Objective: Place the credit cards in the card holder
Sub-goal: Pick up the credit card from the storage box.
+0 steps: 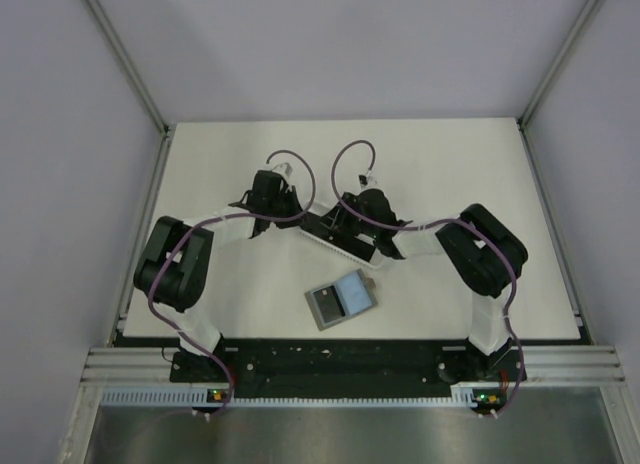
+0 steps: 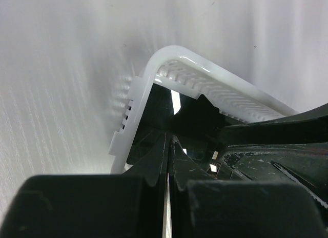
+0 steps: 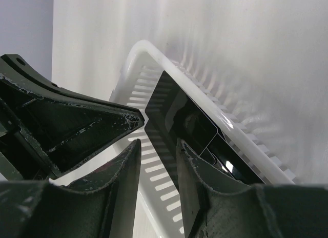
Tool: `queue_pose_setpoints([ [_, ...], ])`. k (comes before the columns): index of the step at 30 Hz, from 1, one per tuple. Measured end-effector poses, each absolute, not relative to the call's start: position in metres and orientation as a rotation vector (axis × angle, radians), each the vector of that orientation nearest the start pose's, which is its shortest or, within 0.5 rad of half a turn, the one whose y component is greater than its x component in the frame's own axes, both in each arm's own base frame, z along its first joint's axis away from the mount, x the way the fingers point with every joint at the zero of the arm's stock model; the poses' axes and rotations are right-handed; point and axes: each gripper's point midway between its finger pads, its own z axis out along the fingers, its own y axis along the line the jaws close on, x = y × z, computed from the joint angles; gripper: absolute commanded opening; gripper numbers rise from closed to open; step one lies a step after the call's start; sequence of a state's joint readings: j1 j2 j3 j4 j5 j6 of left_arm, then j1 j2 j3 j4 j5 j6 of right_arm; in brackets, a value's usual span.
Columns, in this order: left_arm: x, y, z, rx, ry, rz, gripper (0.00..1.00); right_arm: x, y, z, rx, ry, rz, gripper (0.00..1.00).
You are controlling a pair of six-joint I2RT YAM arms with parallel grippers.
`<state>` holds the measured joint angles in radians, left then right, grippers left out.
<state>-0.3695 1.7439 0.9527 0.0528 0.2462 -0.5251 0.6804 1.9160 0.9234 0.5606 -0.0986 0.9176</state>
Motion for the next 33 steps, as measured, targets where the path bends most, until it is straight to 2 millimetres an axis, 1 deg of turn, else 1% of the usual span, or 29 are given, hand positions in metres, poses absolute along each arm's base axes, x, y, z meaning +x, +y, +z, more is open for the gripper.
queue_pose_setpoints([
  [4, 0.381, -0.215, 0.055, -0.054, 2.394, -0.725, 0.0, 0.362, 0.355, 0.066, 0.198, 2.176, 1.059, 0.35],
  [6, 0.382, -0.215, 0.059, -0.049, 2.384, -0.723, 0.0, 0.363, 0.352, 0.068, 0.202, 2.176, 1.044, 0.35],
  [11, 0.386, -0.21, 0.081, -0.034, 2.336, -0.695, 0.0, 0.364, 0.346, 0.075, 0.209, 2.169, 1.008, 0.35],
  [15, 0.398, -0.204, 0.092, -0.046, 2.303, -0.657, 0.0, 0.363, 0.342, 0.073, 0.21, 2.184, 0.977, 0.39],
  [16, 0.4, -0.201, 0.092, -0.056, 2.304, -0.64, 0.02, 0.362, 0.341, 0.071, 0.211, 2.192, 0.968, 0.4],
  [17, 0.401, -0.197, 0.091, -0.069, 2.308, -0.624, 0.07, 0.361, 0.339, 0.067, 0.209, 2.207, 0.953, 0.42],
  [21, 0.405, -0.174, 0.084, -0.134, 2.327, -0.553, 0.22, 0.356, 0.335, 0.058, 0.201, 2.248, 0.916, 0.45],
  [25, 0.411, -0.153, 0.08, -0.194, 2.332, -0.494, 0.3, 0.353, 0.332, 0.053, 0.196, 2.275, 0.895, 0.47],
  [28, 0.411, -0.147, 0.079, -0.211, 2.338, -0.479, 0.31, 0.353, 0.332, 0.052, 0.197, 2.29, 0.885, 0.47],
  [33, 0.411, -0.153, 0.074, -0.196, 2.357, -0.514, 0.24, 0.359, 0.337, 0.059, 0.197, 2.284, 0.889, 0.48],
])
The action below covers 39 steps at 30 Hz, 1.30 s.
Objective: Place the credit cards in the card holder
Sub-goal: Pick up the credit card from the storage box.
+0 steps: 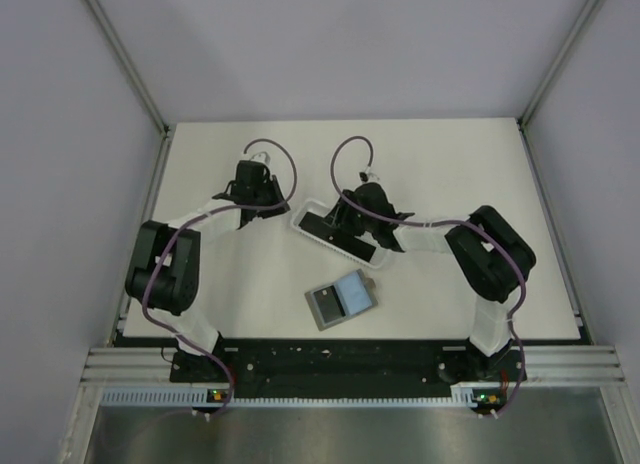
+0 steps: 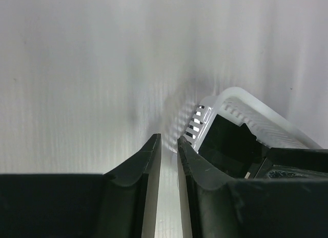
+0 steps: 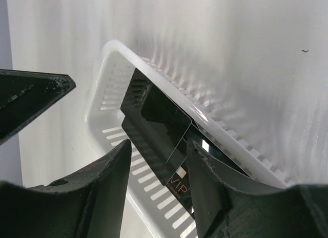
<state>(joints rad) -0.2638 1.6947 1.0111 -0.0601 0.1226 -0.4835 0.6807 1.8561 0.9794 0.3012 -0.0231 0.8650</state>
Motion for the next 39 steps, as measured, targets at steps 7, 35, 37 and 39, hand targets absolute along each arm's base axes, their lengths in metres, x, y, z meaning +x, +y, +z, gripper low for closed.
queue_pose_setpoints([
  [7, 0.404, -0.167, 0.065, -0.157, 2.391, -0.56, 0.2, 0.363, 0.339, 0.051, 0.211, 2.318, 0.846, 0.48],
  [35, 0.405, -0.177, 0.065, -0.126, 2.372, -0.585, 0.17, 0.366, 0.356, 0.048, 0.227, 2.301, 0.934, 0.47],
  [37, 0.406, -0.177, 0.066, -0.127, 2.368, -0.579, 0.17, 0.364, 0.358, 0.049, 0.216, 2.287, 0.961, 0.47],
  [39, 0.406, -0.176, 0.066, -0.129, 2.366, -0.574, 0.17, 0.362, 0.359, 0.049, 0.206, 2.275, 0.987, 0.47],
])
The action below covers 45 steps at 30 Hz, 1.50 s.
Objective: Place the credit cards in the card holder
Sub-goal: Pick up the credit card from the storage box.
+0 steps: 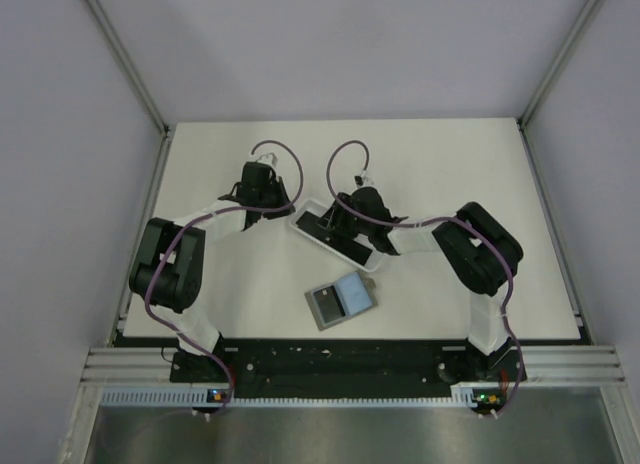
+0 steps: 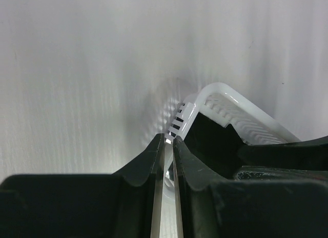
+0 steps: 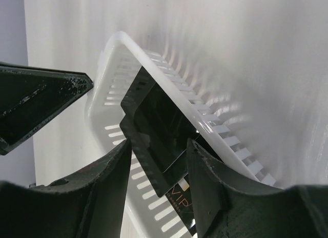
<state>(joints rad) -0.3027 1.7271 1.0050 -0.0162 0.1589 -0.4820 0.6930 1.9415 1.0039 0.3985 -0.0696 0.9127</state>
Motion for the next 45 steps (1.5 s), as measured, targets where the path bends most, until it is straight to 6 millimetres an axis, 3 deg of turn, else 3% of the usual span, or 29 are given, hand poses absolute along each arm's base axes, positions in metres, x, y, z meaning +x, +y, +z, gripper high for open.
queue_pose_setpoints([
  [5, 0.408, -0.175, 0.066, -0.13, 2.36, -0.566, 0.16, 0.358, 0.363, 0.052, 0.183, 2.24, 1.046, 0.47],
  [13, 0.402, -0.188, 0.065, -0.091, 2.371, -0.612, 0.15, 0.357, 0.382, 0.081, 0.129, 2.139, 1.2, 0.46],
  [18, 0.402, -0.189, 0.065, -0.089, 2.372, -0.616, 0.15, 0.356, 0.383, 0.082, 0.127, 2.137, 1.211, 0.45],
  [25, 0.401, -0.189, 0.065, -0.093, 2.372, -0.617, 0.15, 0.353, 0.356, 0.057, 0.196, 2.263, 0.992, 0.46],
  [32, 0.401, -0.189, 0.065, -0.099, 2.373, -0.619, 0.14, 0.35, 0.329, 0.058, 0.249, 2.313, 0.801, 0.47],
  [40, 0.401, -0.189, 0.065, -0.106, 2.374, -0.622, 0.14, 0.35, 0.335, 0.06, 0.234, 2.345, 0.687, 0.5],
  [45, 0.401, -0.189, 0.065, -0.109, 2.371, -0.625, 0.13, 0.352, 0.336, 0.052, 0.236, 2.351, 0.609, 0.5],
])
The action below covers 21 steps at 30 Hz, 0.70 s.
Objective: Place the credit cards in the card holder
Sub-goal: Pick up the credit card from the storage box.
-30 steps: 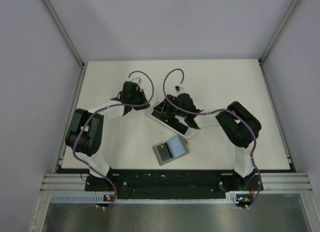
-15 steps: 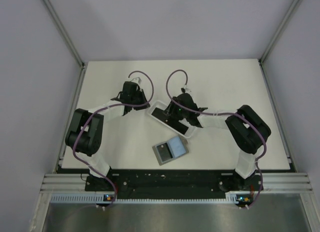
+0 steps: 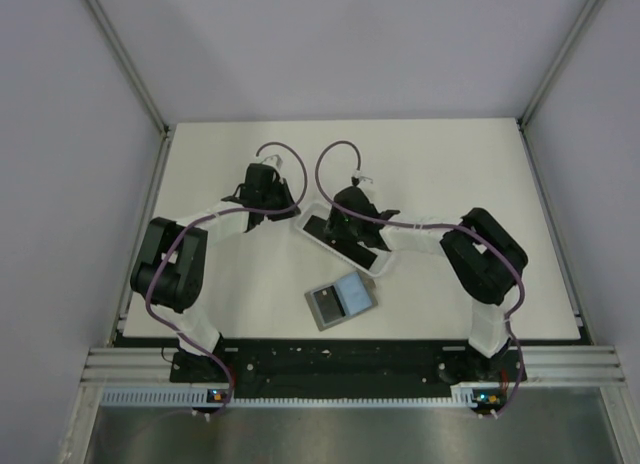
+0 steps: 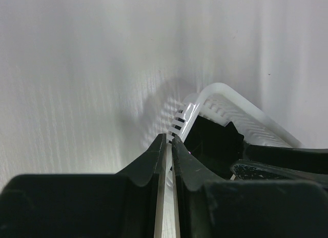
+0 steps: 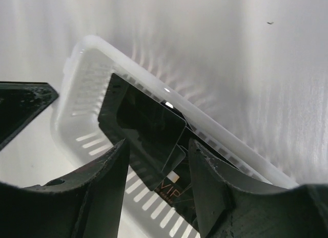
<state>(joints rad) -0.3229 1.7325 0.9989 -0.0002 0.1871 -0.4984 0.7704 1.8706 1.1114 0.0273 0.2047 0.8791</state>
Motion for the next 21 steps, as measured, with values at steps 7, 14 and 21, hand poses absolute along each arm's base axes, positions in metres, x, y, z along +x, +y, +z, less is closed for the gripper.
queue_pose_setpoints([
  [7, 0.401, -0.19, 0.064, -0.112, 2.367, -0.631, 0.13, 0.353, 0.328, 0.042, 0.249, 2.332, 0.484, 0.51],
  [14, 0.401, -0.19, 0.064, -0.111, 2.361, -0.636, 0.13, 0.359, 0.329, 0.039, 0.269, 2.301, 0.476, 0.52],
  [21, 0.402, -0.19, 0.064, -0.113, 2.358, -0.629, 0.13, 0.363, 0.335, 0.038, 0.27, 2.275, 0.52, 0.52],
])
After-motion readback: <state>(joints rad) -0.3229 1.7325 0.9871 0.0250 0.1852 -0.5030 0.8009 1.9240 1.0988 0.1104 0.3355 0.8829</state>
